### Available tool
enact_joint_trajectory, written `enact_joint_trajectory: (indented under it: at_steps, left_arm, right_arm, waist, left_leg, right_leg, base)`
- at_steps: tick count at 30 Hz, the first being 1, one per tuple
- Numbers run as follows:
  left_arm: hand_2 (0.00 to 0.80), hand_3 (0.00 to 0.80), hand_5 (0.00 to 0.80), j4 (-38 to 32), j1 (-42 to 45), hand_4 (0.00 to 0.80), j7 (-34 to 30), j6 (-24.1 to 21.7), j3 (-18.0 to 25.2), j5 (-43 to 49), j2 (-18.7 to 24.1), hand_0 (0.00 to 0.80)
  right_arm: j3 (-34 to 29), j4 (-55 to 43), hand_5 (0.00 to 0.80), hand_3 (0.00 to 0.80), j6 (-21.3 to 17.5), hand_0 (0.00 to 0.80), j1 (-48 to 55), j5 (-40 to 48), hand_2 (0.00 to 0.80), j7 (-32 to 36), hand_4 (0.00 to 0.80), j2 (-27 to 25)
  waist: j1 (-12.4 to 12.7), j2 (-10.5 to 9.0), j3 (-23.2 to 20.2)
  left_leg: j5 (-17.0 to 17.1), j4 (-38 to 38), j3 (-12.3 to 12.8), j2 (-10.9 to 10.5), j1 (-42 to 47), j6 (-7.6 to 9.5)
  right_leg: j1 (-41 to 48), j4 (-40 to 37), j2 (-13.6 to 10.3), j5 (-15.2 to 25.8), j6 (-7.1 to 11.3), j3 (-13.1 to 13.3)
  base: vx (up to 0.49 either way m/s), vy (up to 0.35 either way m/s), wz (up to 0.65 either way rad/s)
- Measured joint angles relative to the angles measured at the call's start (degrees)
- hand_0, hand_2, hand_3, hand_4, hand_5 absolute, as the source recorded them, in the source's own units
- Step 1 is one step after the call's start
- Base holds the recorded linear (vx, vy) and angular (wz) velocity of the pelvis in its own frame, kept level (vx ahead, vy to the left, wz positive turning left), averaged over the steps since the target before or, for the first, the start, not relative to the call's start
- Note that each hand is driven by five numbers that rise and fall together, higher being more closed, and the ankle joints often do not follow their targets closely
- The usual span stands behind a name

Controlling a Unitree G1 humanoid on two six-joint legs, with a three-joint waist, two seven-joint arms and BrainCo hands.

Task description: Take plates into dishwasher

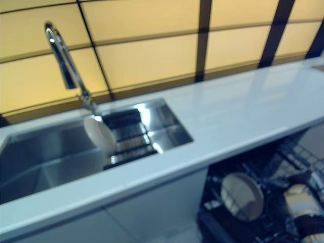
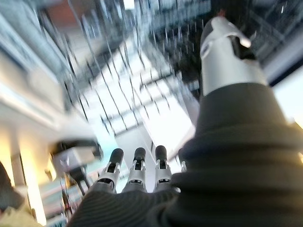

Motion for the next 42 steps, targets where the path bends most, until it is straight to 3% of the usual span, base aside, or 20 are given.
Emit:
enact_joint_trajectory:
  at_steps: [8,15,19,24,28,29,32,37,42]
  left_arm:
    - [0.0,0.0,0.0,0.0,-0.5,0.0,0.4,0.2,0.1,0.0,0.8,0.0]
    - [0.0,0.0,0.0,0.0,-0.9,0.0,0.7,0.1,0.1,-0.1,0.8,0.0]
    - [0.0,0.0,0.0,0.0,-0.4,0.0,1.3,0.1,0.0,-1.7,0.9,0.0]
    - [0.0,0.0,0.0,0.1,-0.2,0.0,1.4,0.2,0.0,-2.1,0.9,0.0]
    - [0.0,0.0,0.0,0.2,-0.4,0.0,1.4,0.5,0.0,-2.1,1.0,0.0]
    - [0.0,0.0,0.0,0.2,-0.3,0.0,1.3,0.5,0.0,-2.1,1.1,0.0]
    - [0.0,0.0,0.0,0.3,-0.2,0.0,1.3,0.6,0.0,-2.0,1.4,0.0]
    - [0.0,0.0,0.0,0.7,-0.2,0.0,1.2,0.1,0.0,-2.0,2.2,0.0]
    - [0.0,0.0,0.0,1.4,-0.1,0.0,1.2,-0.1,0.0,-2.0,3.2,0.0]
  right_arm:
    - [-2.1,-0.5,0.0,0.0,0.6,0.0,-5.3,-2.6,0.0,6.3,0.0,-9.1]
    - [0.0,-6.6,0.0,0.0,-5.9,0.0,-13.9,-8.9,0.0,10.1,0.0,-17.5]
    - [2.5,-6.9,0.0,0.0,-7.8,0.0,-18.7,-13.1,0.0,8.3,0.0,-18.9]
    - [10.1,-9.9,0.0,0.0,-10.8,0.0,-27.0,-17.9,0.0,7.7,0.0,-19.8]
    - [21.5,-14.9,0.0,0.0,-17.0,0.0,-37.7,-20.4,0.0,8.5,0.0,-22.4]
    - [23.6,-15.9,0.0,0.0,-19.3,0.0,-40.1,-21.5,0.0,9.1,0.0,-22.4]
    - [29.1,-17.9,0.0,0.0,-24.2,0.0,-44.8,-23.5,0.0,11.1,0.0,-23.1]
    - [43.3,-18.9,0.0,0.0,-35.7,0.0,-56.6,-27.9,0.0,15.2,0.0,-23.7]
    - [48.8,-20.3,0.0,0.0,-41.9,0.0,-61.6,-31.4,0.0,17.1,0.0,-21.6]
  waist:
    - [-1.4,-0.77,0.2]
    - [-1.0,-1.24,0.1]
    - [-0.2,-1.82,-0.8]
    - [0.9,-2.87,-1.9]
    - [2.1,-3.09,-3.0]
    - [3.9,-3.59,-3.3]
    - [5.0,-4.73,-4.1]
    - [7.5,-6.62,-4.4]
    - [9.7,-8.07,-3.9]
  left_leg:
    - [0.0,0.0,0.3,0.0,0.2,-0.03]
    - [0.0,0.0,0.2,0.1,0.2,-0.04]
    - [0.0,0.0,0.0,0.2,0.0,-0.05]
    - [0.0,0.0,-1.5,0.0,-0.1,-0.04]
    - [0.2,0.0,-3.2,-0.4,-0.8,0.04]
    - [0.3,0.0,-3.7,-0.3,-0.9,0.01]
    - [0.6,0.1,-5.0,-0.6,-1.4,-0.11]
    - [1.2,0.1,-7.9,-0.8,-2.3,-0.15]
    - [1.6,0.0,-9.7,-1.2,-4.0,0.01]
  right_leg:
    - [-0.1,0.0,0.2,0.1,-0.07,0.6]
    - [-0.2,0.2,0.3,0.4,-0.34,0.8]
    - [0.1,0.2,0.3,0.3,-0.25,0.3]
    - [1.0,0.1,-0.2,0.1,-0.06,-1.2]
    - [1.5,0.1,-0.7,-0.2,0.3,-2.9]
    - [1.7,0.2,-0.8,-0.3,0.2,-3.4]
    - [1.7,0.2,-0.8,-0.5,0.2,-4.1]
    - [2.8,0.2,-1.2,-1.2,0.48,-6.7]
    - [2.8,0.1,-1.7,-1.6,0.89,-8.6]
  base:
    - [0.012,-0.003,-0.02]
    - [0.004,-0.002,-0.02]
    - [0.004,-0.002,0.01]
    - [0.018,-0.003,0.15]
    - [0.04,-0.002,0.24]
    - [0.039,0.002,0.24]
    - [0.043,0.007,0.25]
    - [0.02,-0.013,0.3]
    - [0.007,-0.01,0.23]
